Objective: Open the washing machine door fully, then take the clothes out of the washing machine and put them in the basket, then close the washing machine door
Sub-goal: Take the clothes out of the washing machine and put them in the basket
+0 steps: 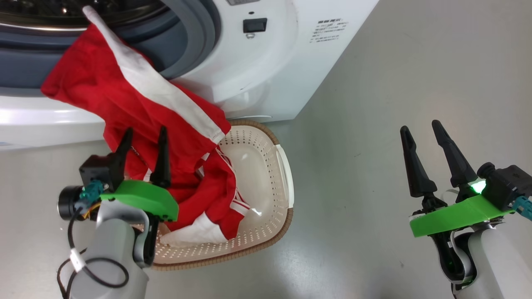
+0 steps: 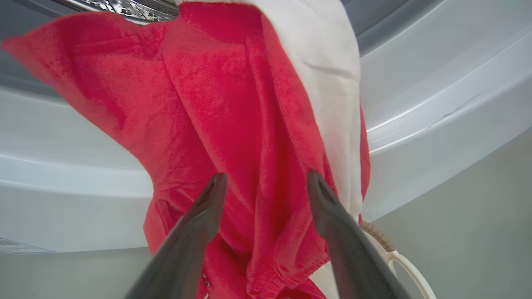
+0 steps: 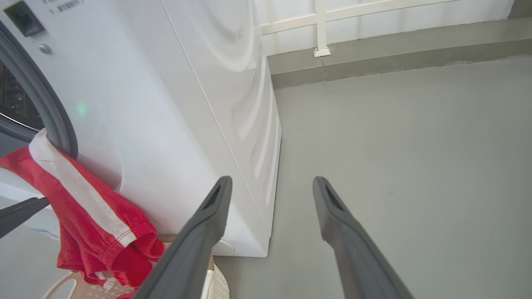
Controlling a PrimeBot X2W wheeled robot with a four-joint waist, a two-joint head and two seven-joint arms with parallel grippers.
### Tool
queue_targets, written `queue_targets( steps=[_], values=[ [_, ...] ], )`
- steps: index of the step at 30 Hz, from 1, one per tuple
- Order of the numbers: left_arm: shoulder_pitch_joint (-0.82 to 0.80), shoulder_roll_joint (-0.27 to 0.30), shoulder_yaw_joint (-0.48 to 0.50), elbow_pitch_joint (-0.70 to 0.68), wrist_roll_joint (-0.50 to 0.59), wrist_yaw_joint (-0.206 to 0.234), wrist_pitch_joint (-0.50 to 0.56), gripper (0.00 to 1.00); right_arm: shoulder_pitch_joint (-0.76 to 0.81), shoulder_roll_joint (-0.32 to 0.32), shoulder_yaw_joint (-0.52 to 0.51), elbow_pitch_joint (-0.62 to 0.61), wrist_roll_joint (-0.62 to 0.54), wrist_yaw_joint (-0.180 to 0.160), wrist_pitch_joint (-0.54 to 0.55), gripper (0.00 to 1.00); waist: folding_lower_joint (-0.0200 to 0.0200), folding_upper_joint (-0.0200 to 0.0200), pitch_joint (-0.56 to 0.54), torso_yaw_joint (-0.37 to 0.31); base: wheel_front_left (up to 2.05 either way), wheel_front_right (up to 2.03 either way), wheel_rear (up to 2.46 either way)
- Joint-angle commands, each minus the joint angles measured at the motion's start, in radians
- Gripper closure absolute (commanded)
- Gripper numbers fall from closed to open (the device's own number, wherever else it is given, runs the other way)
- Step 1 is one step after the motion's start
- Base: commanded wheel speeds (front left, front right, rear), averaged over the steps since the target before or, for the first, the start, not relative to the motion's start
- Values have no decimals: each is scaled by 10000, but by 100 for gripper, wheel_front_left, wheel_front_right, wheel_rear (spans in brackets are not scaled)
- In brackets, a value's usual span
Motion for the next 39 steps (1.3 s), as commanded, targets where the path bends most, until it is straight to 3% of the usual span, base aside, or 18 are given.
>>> queue_targets(
  steps=[1,15,31,39],
  values=[
    [456,191,271,-445,-93,-44,-51,0,97,-148,113,-189,68,63,-65,0,0,0,-79,59,0,0,0],
    [1593,191,380,-2579,-179,2,-51,0,357,-265,79,-173,40,63,-65,0,0,0,-503,285,0,0,0],
    [3401,191,343,-5254,-353,496,-51,0,624,-320,145,-124,49,63,-65,0,0,0,-894,326,0,0,0],
    [3840,191,188,-5827,-362,750,-51,0,650,-332,134,-111,47,63,-65,0,0,0,-927,345,0,0,0]
  ],
)
